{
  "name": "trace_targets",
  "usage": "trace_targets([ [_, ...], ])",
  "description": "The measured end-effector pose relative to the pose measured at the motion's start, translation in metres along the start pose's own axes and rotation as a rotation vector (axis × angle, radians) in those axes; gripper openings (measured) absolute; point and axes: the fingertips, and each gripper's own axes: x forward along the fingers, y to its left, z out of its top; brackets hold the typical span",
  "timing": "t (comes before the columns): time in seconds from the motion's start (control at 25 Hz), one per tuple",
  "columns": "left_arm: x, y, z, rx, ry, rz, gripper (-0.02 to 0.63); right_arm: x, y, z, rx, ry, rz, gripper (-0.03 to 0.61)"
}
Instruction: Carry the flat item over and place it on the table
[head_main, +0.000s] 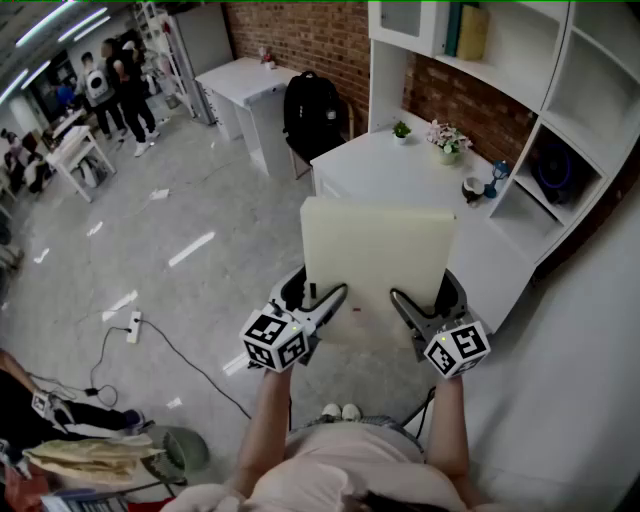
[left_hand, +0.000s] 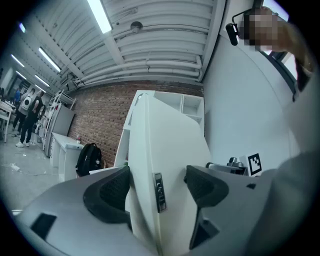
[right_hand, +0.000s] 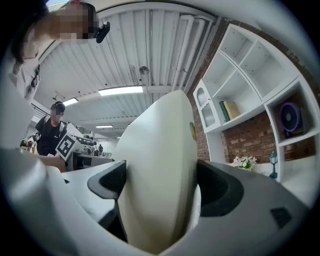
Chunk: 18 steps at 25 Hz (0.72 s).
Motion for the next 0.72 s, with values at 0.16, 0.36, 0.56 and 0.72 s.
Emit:
trace_targets([
  [0.16,-0.004,0.001,0.001,-0.002,0.001,0.000,0.342,0.001,0.005,0.000,0.004,-0.001,0.006,0.456],
  [0.36,-0.006,0.006,-0.003,-0.014,0.003,0.000,0.342,0.003,0.007,-0.005,0.011,0.004,-0.002,0.456],
  [0.56,-0.002,0.011,-0.005,-0.023,0.007,0.000,0.344,0.008,0.003,-0.008,0.023,0.010,0.001,0.456],
  [0.72,-0.004,0.019,-0.006,-0.036,0.006,-0.005,0.344,0.015,0.007,-0.012,0.042,0.018,-0.002,0.457],
])
